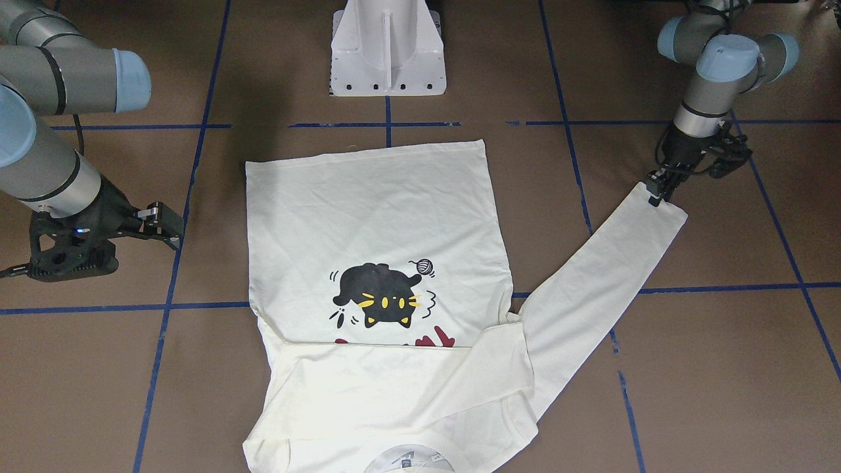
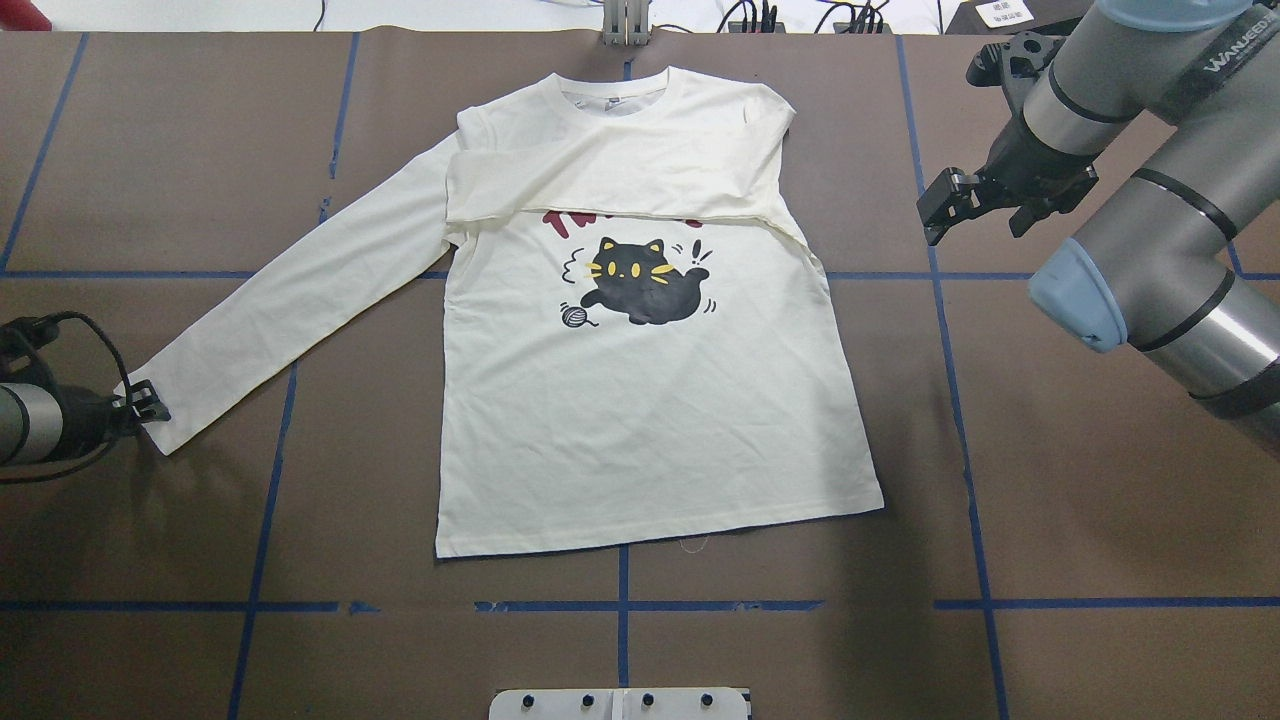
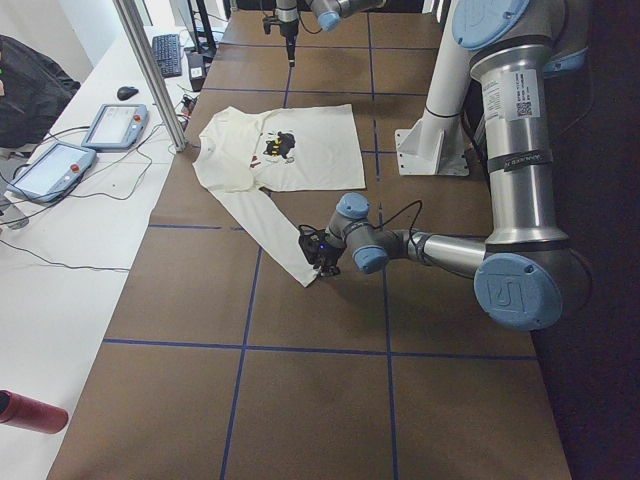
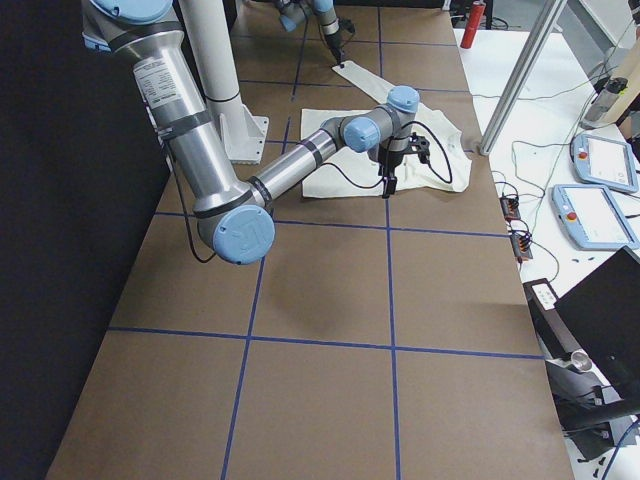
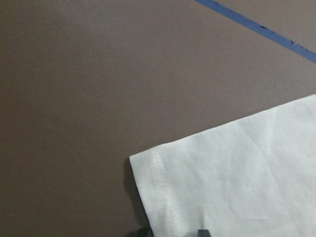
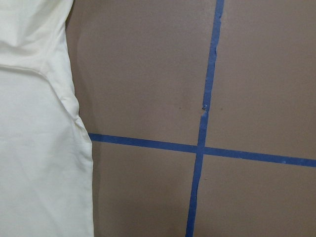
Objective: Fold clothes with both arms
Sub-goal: 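Move the left gripper to the other sleeve cuff and grasp it, then carry the sleeve with the left gripper across toward the collar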
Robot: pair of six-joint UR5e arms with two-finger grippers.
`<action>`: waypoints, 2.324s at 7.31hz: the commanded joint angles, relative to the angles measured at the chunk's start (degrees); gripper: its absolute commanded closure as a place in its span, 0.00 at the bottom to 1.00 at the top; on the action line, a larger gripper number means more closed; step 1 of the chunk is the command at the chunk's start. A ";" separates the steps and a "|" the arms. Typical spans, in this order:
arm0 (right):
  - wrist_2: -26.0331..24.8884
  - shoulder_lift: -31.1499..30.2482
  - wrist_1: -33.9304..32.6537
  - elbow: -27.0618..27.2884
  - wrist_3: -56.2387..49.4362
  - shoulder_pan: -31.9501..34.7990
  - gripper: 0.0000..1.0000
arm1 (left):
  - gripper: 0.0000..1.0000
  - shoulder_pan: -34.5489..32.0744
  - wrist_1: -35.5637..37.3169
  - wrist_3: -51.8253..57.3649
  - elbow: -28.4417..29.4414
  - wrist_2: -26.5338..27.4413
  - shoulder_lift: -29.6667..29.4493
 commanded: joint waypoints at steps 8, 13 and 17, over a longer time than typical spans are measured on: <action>-0.51 -11.21 0.17 7.69 -0.17 0.23 0.00 | 1.00 -4.37 14.85 11.95 -11.68 -1.48 -10.38; -0.95 -18.98 0.18 13.78 0.26 0.41 0.00 | 1.00 -8.61 33.94 15.59 0.59 -8.95 -47.02; -1.04 -19.25 0.18 13.43 0.26 0.41 0.00 | 1.00 -11.17 21.42 1.65 17.81 -14.41 -67.37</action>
